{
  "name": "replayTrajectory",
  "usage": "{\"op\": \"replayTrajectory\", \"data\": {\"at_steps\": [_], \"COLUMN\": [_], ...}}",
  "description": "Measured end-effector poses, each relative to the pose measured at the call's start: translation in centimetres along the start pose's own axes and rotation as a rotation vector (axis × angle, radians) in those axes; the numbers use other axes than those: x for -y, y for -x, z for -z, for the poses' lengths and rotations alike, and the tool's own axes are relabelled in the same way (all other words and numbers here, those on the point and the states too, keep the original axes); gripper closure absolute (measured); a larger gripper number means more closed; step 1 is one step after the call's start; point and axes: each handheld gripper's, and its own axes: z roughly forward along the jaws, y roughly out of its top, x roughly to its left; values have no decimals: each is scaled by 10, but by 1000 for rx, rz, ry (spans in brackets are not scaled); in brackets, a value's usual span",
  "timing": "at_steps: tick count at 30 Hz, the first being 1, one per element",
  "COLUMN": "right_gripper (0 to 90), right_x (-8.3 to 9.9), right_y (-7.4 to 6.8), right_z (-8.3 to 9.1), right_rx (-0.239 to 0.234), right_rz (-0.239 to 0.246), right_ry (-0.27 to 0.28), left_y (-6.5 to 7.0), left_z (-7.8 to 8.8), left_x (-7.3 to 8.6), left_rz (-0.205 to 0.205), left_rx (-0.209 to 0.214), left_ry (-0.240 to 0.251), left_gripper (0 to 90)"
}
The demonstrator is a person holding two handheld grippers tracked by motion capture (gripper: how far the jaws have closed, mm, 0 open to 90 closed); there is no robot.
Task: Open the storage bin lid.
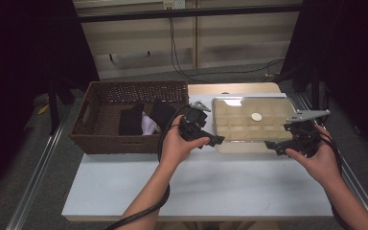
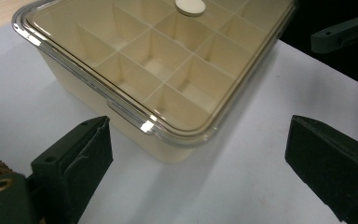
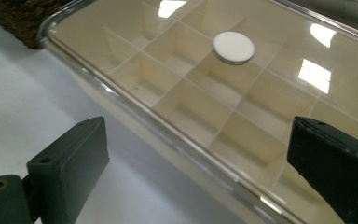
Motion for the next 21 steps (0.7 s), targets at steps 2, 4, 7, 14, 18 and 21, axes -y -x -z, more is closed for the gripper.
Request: {"op": "replayTrajectory", "data": {"at_steps": [2, 4, 7, 14, 18, 21], "right_gripper": [48, 50, 49, 34, 37, 26], "right_x": [-1, -3, -3, 1, 4, 8], "right_y": [5, 10, 20, 43, 54, 62], "right_z": [-2, -3, -7, -15, -20, -25], "right_rx": [11, 24, 48, 133, 156, 181], "right_rz": [-8, -7, -21, -95, -129, -139], "right_ry": [-5, -6, -11, -9, -25, -33], "left_y": [-4, -7, -8, -16, -21, -24], "left_z": [-4, -8, -13, -27, -35, -41], "left_x": [-2, -5, -10, -17, -17, -19], "left_rz": [7, 14, 17, 46, 63, 73], "left_rx": [-2, 2, 7, -16, -19, -19], "left_ry": [6, -4, -5, -26, -19, -36], "left_gripper": [73, 73, 74, 82, 84, 85]}}
